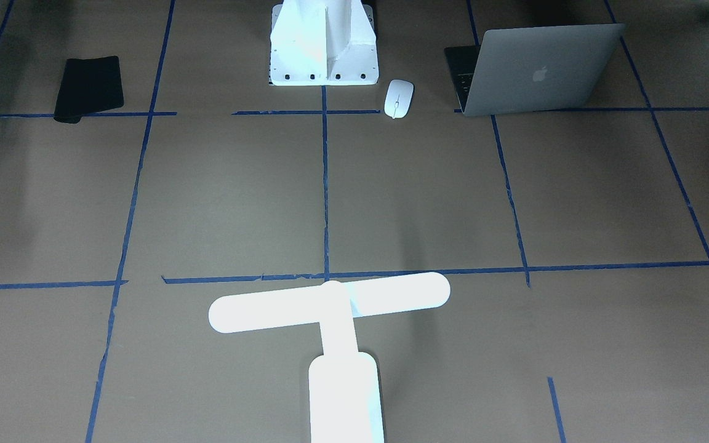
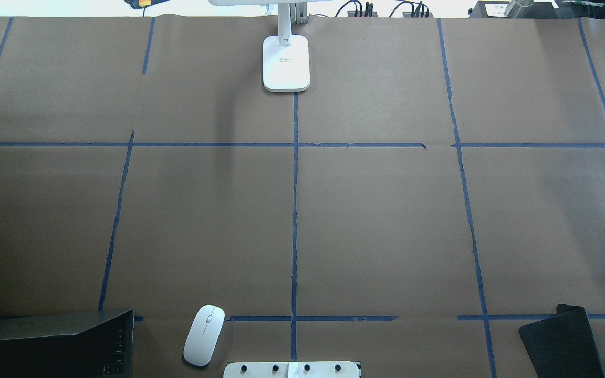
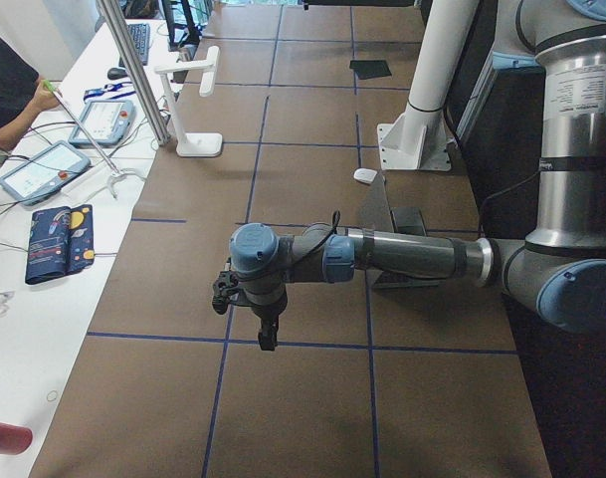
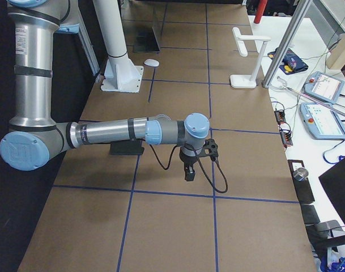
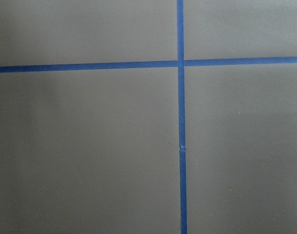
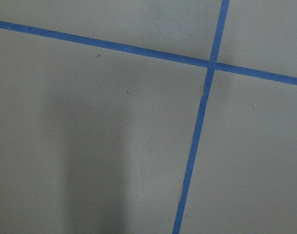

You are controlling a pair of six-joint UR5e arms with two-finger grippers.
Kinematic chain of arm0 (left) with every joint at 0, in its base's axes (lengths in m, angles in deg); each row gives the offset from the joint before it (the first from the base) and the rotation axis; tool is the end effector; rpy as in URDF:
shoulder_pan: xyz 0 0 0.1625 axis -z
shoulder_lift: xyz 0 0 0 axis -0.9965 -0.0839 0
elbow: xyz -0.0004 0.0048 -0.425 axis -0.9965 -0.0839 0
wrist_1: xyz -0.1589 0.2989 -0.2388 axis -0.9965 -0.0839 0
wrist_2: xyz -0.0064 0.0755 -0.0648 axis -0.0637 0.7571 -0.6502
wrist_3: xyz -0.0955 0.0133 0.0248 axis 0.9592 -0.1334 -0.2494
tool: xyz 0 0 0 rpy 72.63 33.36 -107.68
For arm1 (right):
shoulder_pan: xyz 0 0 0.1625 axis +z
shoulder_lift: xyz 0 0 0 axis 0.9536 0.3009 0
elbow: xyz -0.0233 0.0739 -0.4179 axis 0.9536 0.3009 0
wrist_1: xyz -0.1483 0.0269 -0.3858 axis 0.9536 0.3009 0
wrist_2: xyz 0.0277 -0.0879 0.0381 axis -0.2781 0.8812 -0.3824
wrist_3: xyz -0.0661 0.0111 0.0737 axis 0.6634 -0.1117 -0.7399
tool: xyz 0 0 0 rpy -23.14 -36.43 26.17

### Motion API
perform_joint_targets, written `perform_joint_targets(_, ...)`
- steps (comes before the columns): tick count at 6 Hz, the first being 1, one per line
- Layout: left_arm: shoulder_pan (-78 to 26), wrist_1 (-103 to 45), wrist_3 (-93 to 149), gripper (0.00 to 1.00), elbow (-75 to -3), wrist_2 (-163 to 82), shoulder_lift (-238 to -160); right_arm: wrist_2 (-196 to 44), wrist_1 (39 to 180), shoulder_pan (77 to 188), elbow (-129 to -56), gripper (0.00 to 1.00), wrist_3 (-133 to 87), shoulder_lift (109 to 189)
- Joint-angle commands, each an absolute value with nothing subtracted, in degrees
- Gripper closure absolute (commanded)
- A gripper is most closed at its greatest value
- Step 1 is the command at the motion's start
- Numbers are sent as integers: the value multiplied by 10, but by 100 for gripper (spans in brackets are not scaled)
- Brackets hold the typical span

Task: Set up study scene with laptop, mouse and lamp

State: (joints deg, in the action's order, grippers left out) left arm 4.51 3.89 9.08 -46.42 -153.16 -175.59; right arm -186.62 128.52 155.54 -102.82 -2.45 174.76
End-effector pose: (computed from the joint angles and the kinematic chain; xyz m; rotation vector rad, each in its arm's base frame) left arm -0.0617 -0.4601 0.6315 -0.0147 0.7688 0.0575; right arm 0.0097 -0.4563 0.6018 0.0150 -0.7596 -0.1980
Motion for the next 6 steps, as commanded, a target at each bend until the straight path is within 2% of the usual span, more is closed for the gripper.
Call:
perform_joint_targets(1,43,38,90,0,-466,-1532,-1755,-1867,1286,1555,-1028,0,-25,1749)
perform_joint_targets(6,41,32,94,0,-479,-1537,-1740,-1868,1284,1553,-1029,0,-18,1748)
